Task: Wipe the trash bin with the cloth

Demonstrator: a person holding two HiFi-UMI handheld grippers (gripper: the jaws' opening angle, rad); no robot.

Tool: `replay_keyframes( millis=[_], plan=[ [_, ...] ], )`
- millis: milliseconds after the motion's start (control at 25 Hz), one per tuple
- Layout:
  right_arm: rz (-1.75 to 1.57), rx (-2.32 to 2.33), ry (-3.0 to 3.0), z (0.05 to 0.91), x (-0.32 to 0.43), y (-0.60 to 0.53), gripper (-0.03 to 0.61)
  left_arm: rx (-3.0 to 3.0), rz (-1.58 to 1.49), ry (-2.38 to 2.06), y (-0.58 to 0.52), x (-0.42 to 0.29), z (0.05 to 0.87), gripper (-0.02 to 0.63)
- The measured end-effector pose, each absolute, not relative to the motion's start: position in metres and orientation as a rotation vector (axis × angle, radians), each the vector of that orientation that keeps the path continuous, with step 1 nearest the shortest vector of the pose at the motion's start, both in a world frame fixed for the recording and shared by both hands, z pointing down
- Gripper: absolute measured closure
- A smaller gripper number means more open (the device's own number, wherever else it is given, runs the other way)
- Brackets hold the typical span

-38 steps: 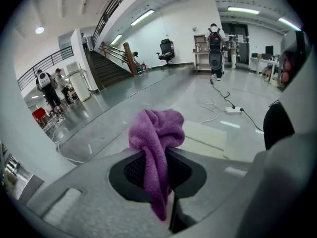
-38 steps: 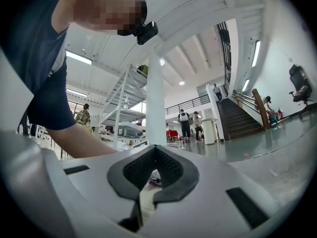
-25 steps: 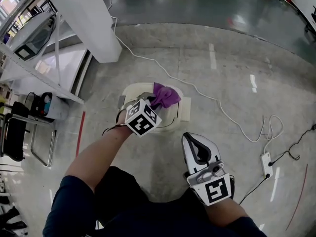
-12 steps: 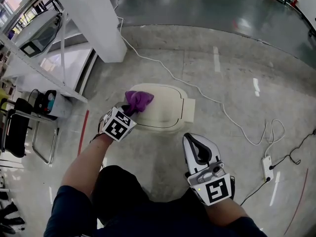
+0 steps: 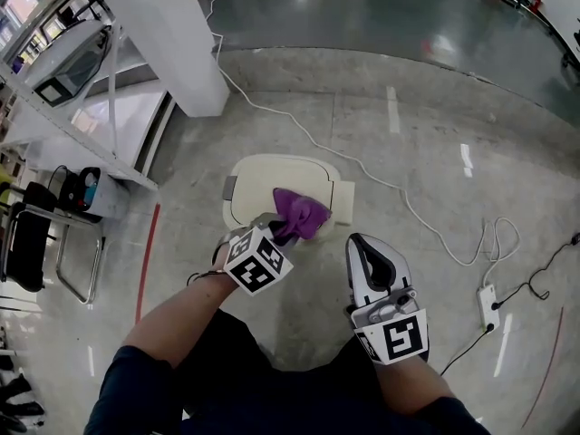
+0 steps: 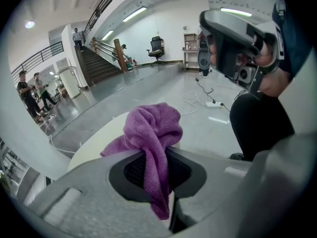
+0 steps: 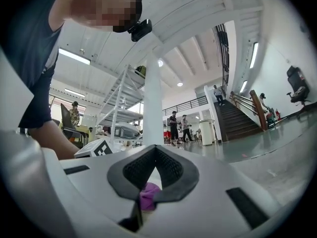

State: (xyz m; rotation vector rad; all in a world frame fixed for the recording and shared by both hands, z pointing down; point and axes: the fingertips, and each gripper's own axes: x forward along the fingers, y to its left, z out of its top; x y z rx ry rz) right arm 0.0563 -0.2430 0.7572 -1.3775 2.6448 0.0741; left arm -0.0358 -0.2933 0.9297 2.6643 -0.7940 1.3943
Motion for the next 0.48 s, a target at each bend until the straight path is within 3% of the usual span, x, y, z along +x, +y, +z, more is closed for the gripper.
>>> replay_keyframes(
  millis=[480],
  plan=[
    [0.029, -1.397, 2.615, 0.758, 0.061, -0.251, 0.569, 2.759, 1.358, -0.607, -0.257, 0.026, 0.940, 0.560]
  ],
)
